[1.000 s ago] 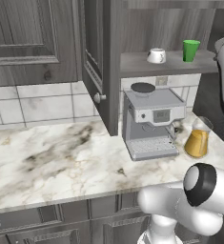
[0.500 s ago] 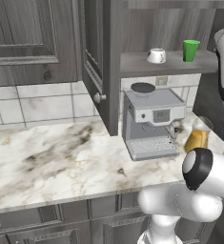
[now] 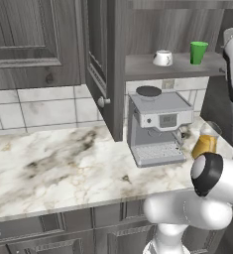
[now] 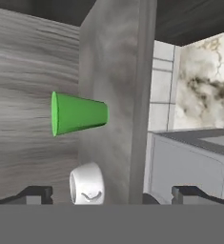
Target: There is a tray on the dining counter. Grab the cup, mug, and pitcher and place them on the tray. The pitcher may be placed next to the tray if it cannot fit the tray.
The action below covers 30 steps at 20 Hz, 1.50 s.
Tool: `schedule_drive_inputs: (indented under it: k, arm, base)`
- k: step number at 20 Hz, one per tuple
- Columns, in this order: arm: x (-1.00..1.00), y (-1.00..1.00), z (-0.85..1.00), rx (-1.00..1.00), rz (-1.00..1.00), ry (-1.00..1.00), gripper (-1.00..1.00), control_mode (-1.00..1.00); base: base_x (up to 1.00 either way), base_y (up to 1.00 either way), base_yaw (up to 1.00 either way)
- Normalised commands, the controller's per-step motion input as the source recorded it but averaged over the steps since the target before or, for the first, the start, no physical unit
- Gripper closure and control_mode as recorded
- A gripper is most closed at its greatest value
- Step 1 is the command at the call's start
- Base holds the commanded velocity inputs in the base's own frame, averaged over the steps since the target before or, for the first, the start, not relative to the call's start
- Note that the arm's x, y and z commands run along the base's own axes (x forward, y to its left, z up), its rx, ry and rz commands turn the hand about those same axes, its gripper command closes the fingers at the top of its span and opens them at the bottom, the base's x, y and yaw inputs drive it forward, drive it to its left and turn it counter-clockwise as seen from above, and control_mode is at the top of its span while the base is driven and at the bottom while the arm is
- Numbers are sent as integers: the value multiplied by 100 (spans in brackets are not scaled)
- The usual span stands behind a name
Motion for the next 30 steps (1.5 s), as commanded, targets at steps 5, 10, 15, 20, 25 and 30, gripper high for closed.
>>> schedule_drive_inputs:
  k: [5, 10, 15, 20, 25, 30]
  arm:
    - [40, 0, 0, 0, 1, 0, -100, -100]
    - [37, -3, 10, 0, 4, 0, -100, -100]
    - [30, -12, 24, 0, 5, 0, -100, -100]
    - [27, -4, 15, 0, 3, 3, -100, -100]
    - [46, -18, 3, 0, 0, 1, -100, -100]
    - [39, -29, 0, 0, 0, 0, -100, -100]
  base:
    - [0, 0, 0]
    - [0, 0, 0]
    - [0, 0, 0]
    - [0, 0, 0]
    - [0, 0, 0]
    - [0, 0, 0]
